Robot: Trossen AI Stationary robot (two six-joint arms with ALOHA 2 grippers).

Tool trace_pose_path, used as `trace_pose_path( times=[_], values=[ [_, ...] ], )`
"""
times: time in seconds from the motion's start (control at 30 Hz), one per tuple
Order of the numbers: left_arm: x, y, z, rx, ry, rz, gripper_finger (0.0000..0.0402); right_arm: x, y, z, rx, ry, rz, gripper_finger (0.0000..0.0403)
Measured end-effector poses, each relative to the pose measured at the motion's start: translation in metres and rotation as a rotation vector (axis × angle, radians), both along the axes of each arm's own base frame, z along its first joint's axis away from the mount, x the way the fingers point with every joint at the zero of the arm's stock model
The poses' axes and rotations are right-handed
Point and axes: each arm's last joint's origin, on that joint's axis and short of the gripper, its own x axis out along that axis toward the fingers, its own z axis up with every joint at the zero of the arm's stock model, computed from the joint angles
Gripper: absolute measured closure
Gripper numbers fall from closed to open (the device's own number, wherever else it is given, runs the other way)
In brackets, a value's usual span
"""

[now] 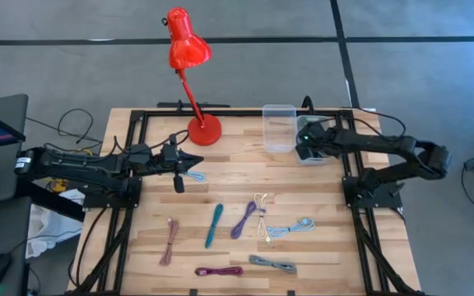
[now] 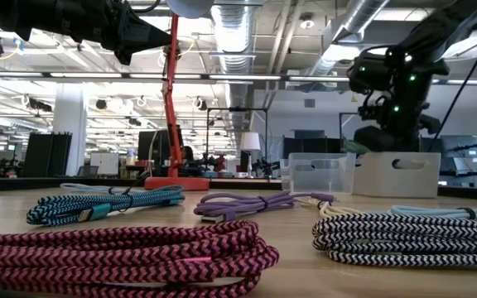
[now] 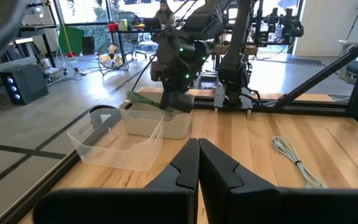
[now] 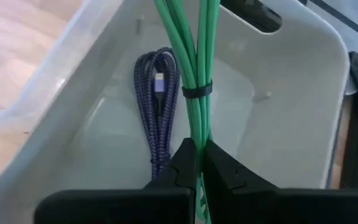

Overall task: Pick & Place USB Port
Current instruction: Put the green charger cable into the transparent bin

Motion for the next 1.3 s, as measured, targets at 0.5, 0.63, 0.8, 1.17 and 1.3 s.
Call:
trace_pose_path(
  times=[0.5,0.63,0.8,1.17,1.3],
  values=[
    [0.0,0.0,0.0,0.0,0.0,0.0,0.0396,0.001,-0.002,0.0,-0.007,-0.002,0.004,0.0311],
    [0.0,0.0,0.0,0.0,0.0,0.0,0.0396,0.001,0.002,0.006,-0.011,-0.006,0.064,0.0306],
    [0.0,0.0,0.0,0.0,0.0,0.0,0.0396,0.008,0.012,0.032,-0.008,-0.089,0.225,0.0308],
    [0.0,0.0,0.0,0.0,0.0,0.0,0.0396,0.02,0.055,0.076,0.112,-0.26,0.711,0.0312],
    [0.0,0.0,0.0,0.0,0.0,0.0,0.0396,0.022,0.076,0.074,0.171,-0.207,0.855,0.0312]
  ],
)
